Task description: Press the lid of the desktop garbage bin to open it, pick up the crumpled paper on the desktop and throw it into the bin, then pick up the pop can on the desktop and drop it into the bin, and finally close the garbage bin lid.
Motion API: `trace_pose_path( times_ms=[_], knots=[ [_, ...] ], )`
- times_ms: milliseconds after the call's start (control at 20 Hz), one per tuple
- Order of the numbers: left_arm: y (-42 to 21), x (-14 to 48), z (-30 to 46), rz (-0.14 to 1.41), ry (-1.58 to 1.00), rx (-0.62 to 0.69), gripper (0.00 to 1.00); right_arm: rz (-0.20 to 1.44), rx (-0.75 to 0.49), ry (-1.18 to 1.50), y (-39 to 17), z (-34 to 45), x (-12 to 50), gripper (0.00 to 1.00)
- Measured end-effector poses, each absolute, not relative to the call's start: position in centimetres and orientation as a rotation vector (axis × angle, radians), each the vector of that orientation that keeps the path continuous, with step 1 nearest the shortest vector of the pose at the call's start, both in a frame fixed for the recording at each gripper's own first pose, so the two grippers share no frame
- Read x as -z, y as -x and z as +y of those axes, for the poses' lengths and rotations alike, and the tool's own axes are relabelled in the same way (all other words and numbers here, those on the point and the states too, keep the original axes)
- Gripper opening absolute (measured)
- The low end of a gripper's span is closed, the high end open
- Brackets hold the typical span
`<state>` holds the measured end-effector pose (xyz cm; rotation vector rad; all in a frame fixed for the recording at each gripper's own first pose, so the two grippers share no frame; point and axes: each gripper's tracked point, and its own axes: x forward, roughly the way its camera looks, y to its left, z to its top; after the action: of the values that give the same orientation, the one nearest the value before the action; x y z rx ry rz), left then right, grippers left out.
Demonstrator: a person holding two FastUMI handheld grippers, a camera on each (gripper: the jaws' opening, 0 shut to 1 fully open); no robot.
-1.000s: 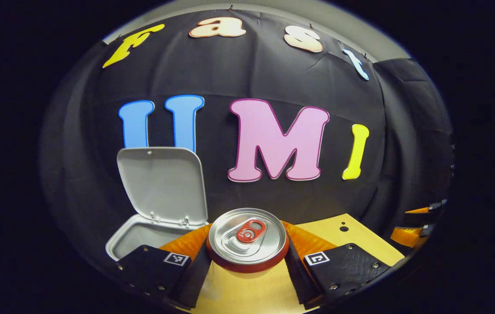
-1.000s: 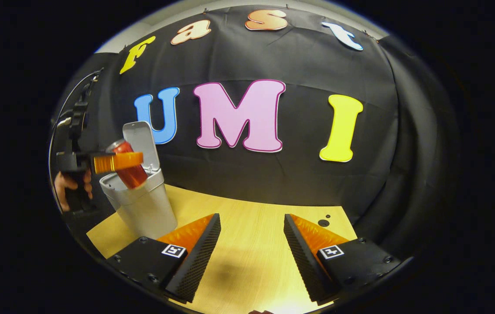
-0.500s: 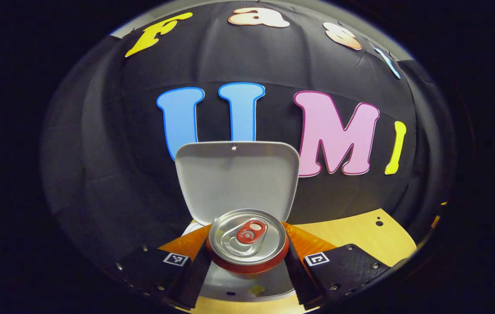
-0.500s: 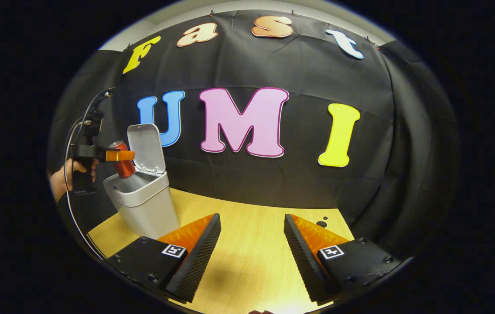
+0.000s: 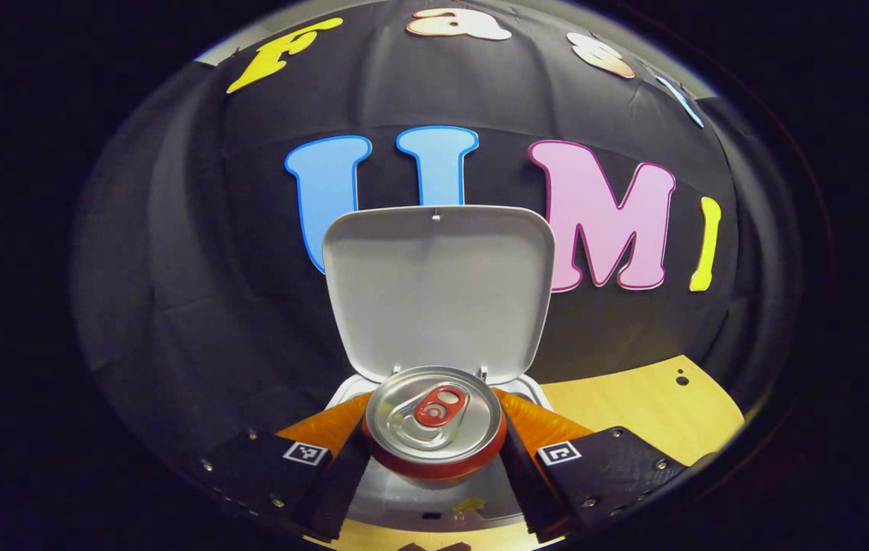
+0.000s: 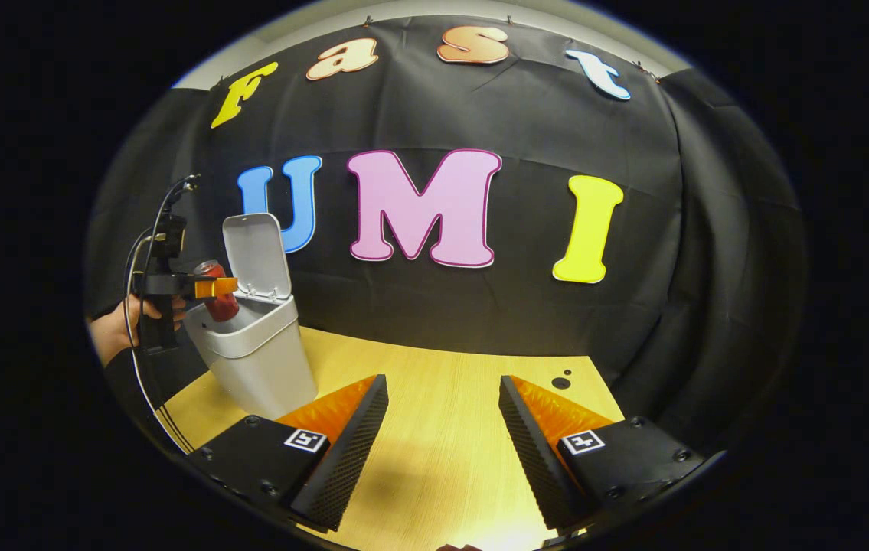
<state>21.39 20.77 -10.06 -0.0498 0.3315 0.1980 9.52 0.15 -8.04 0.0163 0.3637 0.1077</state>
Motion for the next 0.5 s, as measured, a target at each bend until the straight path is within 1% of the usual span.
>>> trace_pose_path(
  times_ms=[50,350,500],
  knots=[
    [-21.5,10.0,20.6,0.319,0.064,-0.194,0.84,0.364,-0.107,-0.015,-9.4,0.1,8.1,0.94],
    [-21.3,11.7,20.9,0.359,0.098,-0.199,0.84,0.370,-0.109,-0.010,-9.2,0.4,8.3,0.94],
    [-21.3,11.9,21.6,0.376,0.013,-0.208,0.85,0.372,-0.113,-0.011,-9.2,0.6,8.4,0.95]
  ],
)
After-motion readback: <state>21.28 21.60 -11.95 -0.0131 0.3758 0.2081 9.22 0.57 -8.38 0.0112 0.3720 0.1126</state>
